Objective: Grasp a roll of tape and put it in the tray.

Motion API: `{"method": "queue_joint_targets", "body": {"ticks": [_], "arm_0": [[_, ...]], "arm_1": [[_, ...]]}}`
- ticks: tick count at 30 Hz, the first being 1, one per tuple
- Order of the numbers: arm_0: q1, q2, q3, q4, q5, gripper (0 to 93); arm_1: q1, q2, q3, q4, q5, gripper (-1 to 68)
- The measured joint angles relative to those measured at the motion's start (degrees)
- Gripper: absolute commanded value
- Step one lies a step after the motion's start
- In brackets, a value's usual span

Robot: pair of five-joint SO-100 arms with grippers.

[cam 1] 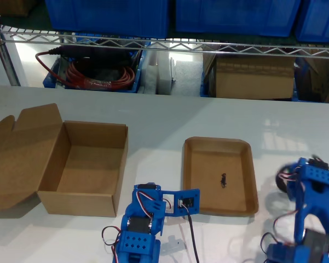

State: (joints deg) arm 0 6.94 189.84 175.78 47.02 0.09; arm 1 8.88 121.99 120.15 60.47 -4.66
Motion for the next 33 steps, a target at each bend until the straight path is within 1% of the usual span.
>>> {"method": "queue_joint_targets", "body": {"ticks": [3,7,9,13,19,21,22,26,29,33], "arm_0": [[0.0,0.0,0.0,0.0,0.0,0.2],[0.0,0.0,0.0,0.0,0.0,0.2],[0.0,0.0,0.0,0.0,0.0,0.2],[0.0,0.0,0.0,0.0,0.0,0.2],[0.0,0.0,0.0,0.0,0.0,0.2],[0.0,0.0,0.0,0.0,0.0,0.2],[0.0,0.0,0.0,0.0,0.0,0.2],[0.0,0.0,0.0,0.0,0.0,0.2],[0.0,0.0,0.0,0.0,0.0,0.2],[0.0,0.0,0.0,0.0,0.0,0.2]], "arm_1": [[-9.8,1.2,-1.1,0.4,0.8,0.0],[-23.6,-5.0,-4.8,2.3,0.9,0.0],[-27.1,-10.4,-7.3,2.6,0.9,0.0],[-29.0,-19.9,-10.9,3.8,0.9,0.0],[-29.2,-22.5,-12.6,3.7,0.9,0.5],[-29.4,-22.5,-12.6,3.7,0.8,9.6],[-29.5,-22.5,-12.6,3.7,0.6,12.3],[-30.8,-22.5,-12.7,3.7,-0.1,14.9],[-31.3,-22.5,-12.7,3.7,-0.2,21.7],[-31.3,-22.4,-12.3,3.3,-0.5,21.7]]}}
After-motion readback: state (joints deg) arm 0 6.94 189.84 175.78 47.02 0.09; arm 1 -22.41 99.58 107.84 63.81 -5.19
